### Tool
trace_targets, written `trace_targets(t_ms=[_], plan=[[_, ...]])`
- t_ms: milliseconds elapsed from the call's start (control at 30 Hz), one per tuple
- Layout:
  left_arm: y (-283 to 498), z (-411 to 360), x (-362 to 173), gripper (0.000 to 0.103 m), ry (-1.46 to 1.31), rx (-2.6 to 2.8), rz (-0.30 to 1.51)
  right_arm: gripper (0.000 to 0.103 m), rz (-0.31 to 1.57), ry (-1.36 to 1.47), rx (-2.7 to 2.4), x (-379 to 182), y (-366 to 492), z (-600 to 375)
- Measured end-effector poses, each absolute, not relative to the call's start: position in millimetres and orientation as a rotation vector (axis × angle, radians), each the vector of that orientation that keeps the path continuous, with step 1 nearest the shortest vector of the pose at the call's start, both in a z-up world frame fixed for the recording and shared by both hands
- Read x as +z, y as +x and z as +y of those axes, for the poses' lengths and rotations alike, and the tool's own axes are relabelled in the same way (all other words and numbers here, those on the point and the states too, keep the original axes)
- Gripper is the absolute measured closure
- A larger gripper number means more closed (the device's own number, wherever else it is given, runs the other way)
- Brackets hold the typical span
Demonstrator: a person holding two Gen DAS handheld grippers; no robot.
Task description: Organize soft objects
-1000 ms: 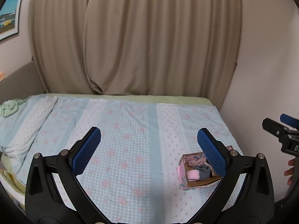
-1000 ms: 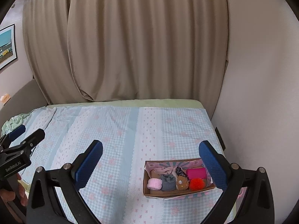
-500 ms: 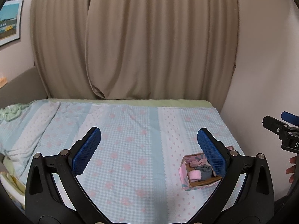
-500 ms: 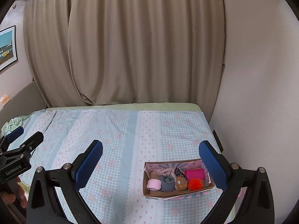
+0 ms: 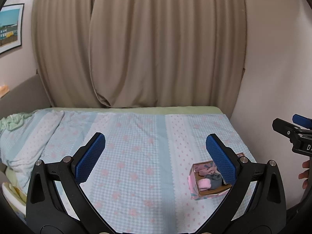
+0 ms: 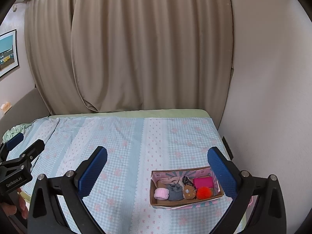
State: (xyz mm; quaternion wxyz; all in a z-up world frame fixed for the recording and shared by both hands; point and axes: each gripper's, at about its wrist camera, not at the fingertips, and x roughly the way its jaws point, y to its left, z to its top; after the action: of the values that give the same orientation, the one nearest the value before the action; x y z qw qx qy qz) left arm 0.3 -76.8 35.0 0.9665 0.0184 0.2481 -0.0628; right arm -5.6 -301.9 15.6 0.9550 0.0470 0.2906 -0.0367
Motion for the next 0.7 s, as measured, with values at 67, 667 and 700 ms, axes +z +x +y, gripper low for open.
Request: trace_targets(t_ms=[67, 667, 700], plan=[[1.3, -77.4, 35.3, 0.000, 0.037, -0.127, 0.501, 0.001, 0.590, 0.096, -0.073, 16.0, -5.7, -302.5], [0.6, -76.2, 37.9, 0.000, 0.030, -0.117, 0.492, 0.001, 0.585, 0.091, -0.074, 18.2, -1.8, -306.2], [0.6, -76.2, 38.0, 0.000, 0.028, -0.118, 0.493, 0.001, 0.585, 0.090, -0.074, 17.9, -1.1, -306.4]])
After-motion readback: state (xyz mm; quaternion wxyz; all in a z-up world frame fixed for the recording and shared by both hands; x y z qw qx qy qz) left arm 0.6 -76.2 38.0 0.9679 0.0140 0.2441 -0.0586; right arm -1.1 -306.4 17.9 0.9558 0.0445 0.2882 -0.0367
